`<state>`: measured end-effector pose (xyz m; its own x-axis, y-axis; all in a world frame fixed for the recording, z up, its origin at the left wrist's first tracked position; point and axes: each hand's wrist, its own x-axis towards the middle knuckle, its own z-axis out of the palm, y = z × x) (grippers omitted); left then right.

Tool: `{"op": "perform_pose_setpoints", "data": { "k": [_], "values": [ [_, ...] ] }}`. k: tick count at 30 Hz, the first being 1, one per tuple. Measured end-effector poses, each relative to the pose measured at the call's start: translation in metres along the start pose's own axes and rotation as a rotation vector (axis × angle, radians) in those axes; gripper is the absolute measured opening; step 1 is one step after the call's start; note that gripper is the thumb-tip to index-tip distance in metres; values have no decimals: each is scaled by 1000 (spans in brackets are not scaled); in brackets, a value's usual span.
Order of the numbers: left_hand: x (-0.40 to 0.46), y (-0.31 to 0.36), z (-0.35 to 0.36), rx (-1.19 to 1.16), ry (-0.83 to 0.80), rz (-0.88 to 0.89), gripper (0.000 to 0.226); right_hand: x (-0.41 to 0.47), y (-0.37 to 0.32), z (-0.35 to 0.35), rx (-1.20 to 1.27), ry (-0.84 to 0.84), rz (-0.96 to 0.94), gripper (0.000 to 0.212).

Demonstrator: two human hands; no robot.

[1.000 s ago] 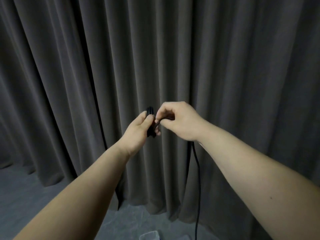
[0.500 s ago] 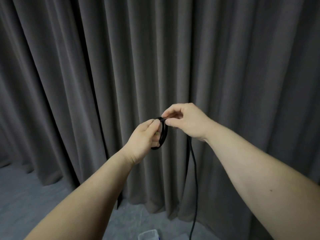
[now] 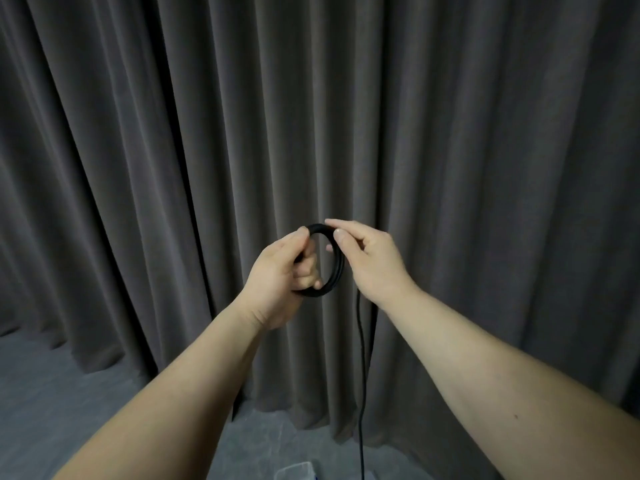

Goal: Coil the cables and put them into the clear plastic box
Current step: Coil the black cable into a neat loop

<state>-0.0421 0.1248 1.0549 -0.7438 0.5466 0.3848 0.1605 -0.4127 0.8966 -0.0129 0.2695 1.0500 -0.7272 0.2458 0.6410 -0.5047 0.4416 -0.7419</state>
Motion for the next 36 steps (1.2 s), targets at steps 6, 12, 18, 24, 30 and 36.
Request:
{"op": "perform_pose_setpoints", "data": {
  "k": [6,12,18,24,30,36],
  "values": [
    [-4,-2,4,259,1,136,28,1,-7,12,297,-21,163,30],
    [-9,-4,4,340,96,194,34,1,-7,14,428,29,217,27],
    [-8,-4,0,256,45,262,30,2,-6,7,486,-17,248,24],
    [-1,-4,3,96,205,242,27,3,-7,5,499,-60,327,17],
    [18,14,-5,-76,443,307,27,-7,17,3,244,-165,441,25],
    [33,33,-30,-150,632,359,27,-13,41,-3,-9,-60,390,15]
  ]
}}
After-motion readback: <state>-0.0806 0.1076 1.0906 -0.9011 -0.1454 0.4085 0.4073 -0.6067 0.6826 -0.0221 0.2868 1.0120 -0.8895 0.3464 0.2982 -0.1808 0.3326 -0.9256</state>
